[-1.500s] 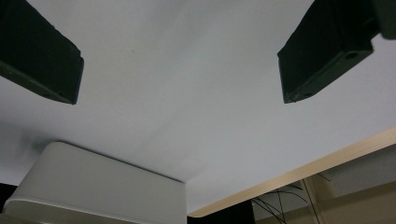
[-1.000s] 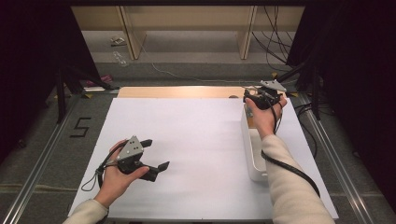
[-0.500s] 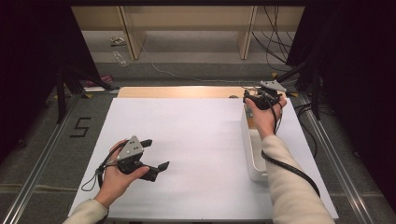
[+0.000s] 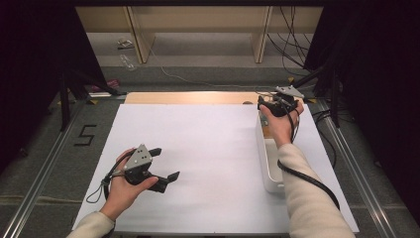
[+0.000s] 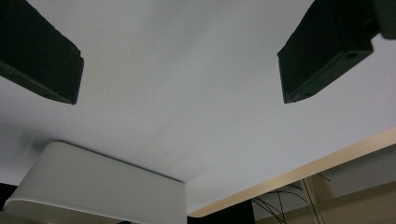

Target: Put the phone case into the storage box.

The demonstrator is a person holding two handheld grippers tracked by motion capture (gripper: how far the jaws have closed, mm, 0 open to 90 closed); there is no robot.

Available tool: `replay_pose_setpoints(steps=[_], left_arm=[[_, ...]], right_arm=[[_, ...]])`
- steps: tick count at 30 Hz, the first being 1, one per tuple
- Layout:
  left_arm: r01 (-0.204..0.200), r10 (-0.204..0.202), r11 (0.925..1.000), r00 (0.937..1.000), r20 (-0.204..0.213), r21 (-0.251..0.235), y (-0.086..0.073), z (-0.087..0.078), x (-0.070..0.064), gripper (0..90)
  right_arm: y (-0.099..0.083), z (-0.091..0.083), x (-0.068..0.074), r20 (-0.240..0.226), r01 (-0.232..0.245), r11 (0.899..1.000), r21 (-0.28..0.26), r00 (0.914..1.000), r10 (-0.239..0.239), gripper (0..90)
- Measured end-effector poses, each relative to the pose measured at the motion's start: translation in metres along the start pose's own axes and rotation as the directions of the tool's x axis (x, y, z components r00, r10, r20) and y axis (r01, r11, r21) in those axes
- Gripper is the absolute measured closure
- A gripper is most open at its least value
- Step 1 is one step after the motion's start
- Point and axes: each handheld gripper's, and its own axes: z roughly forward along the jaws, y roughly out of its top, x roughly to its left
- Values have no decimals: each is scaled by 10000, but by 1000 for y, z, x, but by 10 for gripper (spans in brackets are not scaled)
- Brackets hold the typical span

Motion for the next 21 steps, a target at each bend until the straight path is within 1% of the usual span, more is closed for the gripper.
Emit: replay_pose_setpoints(steps=[8, 14, 16, 17, 18, 19, 21], left_arm=[[-4, 4, 10000, 10000, 0, 9, 0, 0, 0, 0], [-16, 16, 10000, 10000, 18, 13, 0, 0, 0, 0], [-18, 18, 10000, 10000, 16, 23, 0, 0, 0, 0], [-18, 18, 10000, 10000, 21, 22, 0, 0, 0, 0], [-20, 20, 10000, 10000, 22, 21, 0, 0, 0, 0], [-22, 22, 10000, 10000, 23, 19, 0, 0, 0, 0], [-25, 25, 10000, 10000, 27, 23, 0, 0, 0, 0]], right_arm=[[1, 0, -1, -212, -93, 9997, -214, 9997, 88, 105], [2, -1, -1, -272, -170, 9991, -381, 9995, 160, 105], [2, -1, -2, -223, -141, 9989, -458, 9997, 131, 104], [2, -1, -2, -196, -137, 9987, -494, 9997, 127, 99], [3, -2, -2, -272, -89, 9988, -473, 9996, 77, 77], [3, -2, -1, -396, 70, 9990, -439, 9992, -88, 22], [4, -3, 0, -441, 91, 9988, -472, 9990, -111, 5]])
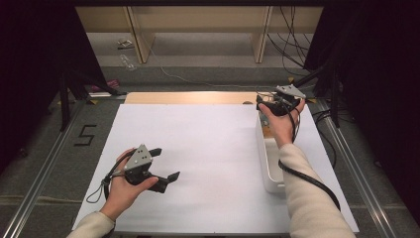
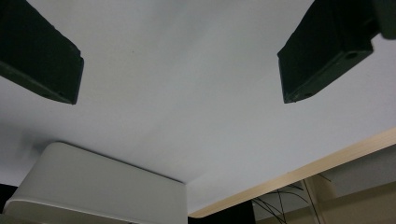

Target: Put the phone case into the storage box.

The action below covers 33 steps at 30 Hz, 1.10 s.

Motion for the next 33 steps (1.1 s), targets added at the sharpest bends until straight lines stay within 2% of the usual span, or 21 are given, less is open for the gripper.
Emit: replay_pose_setpoints(steps=[17, 33], left_arm=[[-3, 3, 10000, 10000, -21, 4, 0, 0, 0, 0], [5, -5, 10000, 10000, -17, 19, 0, 1, 0, 0]], right_arm=[[1, -8, -1, 397, -221, 9996, -158, 9990, 228, 4], [4, -22, -4, 406, -221, 9997, -141, 9989, 227, 4]])
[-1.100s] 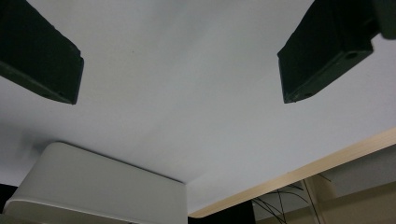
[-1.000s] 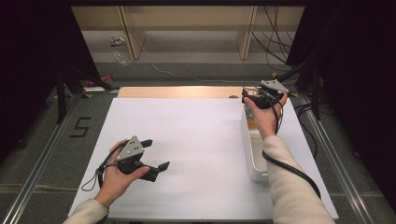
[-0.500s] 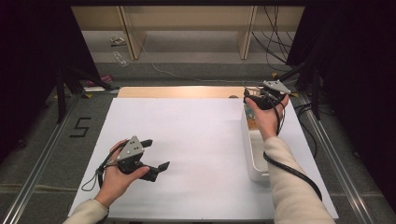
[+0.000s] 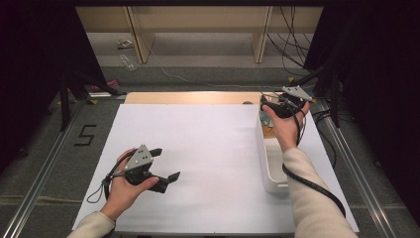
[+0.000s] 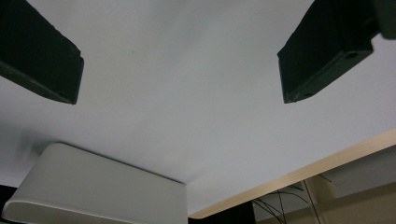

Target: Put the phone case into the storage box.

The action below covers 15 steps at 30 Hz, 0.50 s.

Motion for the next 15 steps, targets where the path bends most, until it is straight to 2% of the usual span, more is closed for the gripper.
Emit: replay_pose_setpoints(steps=[15], left_arm=[[0, 0, 10000, 10000, -14, -7, 0, 0, 0, 0]], right_arm=[[-2, -12, 1, -169, -129, 9997, 227, 9998, 133, 4]])
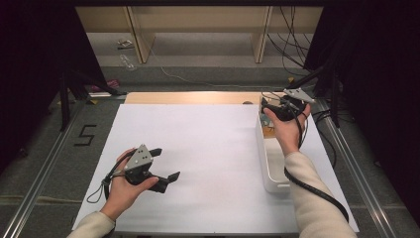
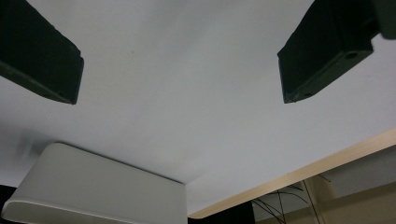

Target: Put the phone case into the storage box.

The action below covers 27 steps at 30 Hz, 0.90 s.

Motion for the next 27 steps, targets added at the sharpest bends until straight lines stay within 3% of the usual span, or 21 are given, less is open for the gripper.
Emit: replay_pose_setpoints(steps=[27], left_arm=[[9, -9, 10000, 10000, -20, 19, 0, 0, 0, 0]], right_arm=[[-3, -26, 4, -739, 445, 9986, 282, 9964, -423, 18]])
